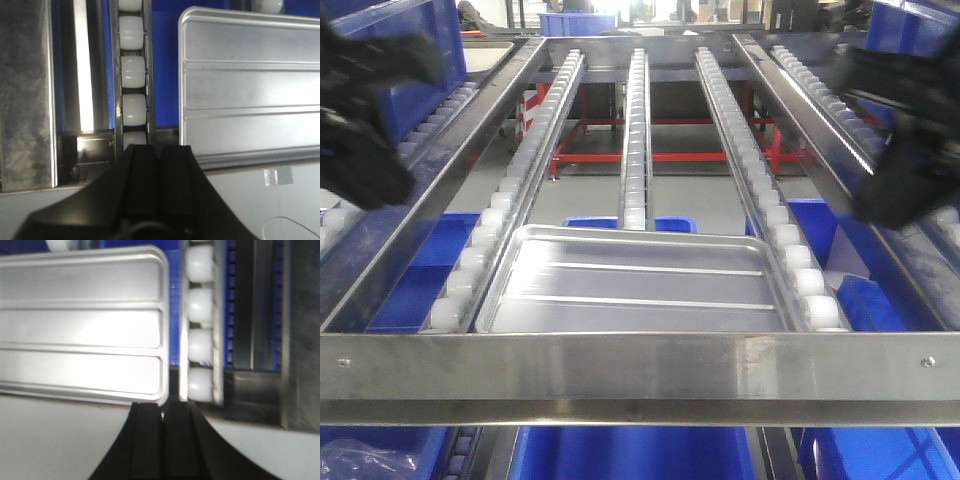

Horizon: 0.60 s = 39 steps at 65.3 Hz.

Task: Grab silver tray and stack on right shelf
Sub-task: 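Lower both grippers over the opposite short edges of the silver tray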

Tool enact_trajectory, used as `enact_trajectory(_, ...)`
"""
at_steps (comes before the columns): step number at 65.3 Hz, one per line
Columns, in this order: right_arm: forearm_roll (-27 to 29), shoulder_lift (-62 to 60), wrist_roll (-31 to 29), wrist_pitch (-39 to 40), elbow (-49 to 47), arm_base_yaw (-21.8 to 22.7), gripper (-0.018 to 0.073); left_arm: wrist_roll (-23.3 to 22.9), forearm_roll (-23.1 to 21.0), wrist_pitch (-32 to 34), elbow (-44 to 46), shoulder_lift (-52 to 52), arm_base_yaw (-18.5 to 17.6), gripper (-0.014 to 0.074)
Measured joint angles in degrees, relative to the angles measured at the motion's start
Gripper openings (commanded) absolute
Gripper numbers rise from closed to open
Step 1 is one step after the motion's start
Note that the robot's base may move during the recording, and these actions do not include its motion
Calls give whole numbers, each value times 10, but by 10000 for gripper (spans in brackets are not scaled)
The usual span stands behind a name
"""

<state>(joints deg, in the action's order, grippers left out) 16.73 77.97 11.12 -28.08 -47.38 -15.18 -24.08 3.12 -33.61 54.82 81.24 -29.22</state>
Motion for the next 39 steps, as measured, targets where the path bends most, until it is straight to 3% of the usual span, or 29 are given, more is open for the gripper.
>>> enact_trajectory(3, -12, 20, 21, 7, -14, -11, 60, -37, 34, -5, 21, 26, -21, -94)
enact_trajectory(7, -37, 47, 57, 10, -34, -24, 60, -60, 45, -13, 53, 61, -32, -94)
enact_trajectory(22, -201, 159, 223, -40, -138, -67, 60, -78, 44, -52, 147, 160, -38, -94)
enact_trajectory(39, -233, 232, 258, -89, -205, -72, 58, -79, 41, -78, 184, 209, -38, -94)
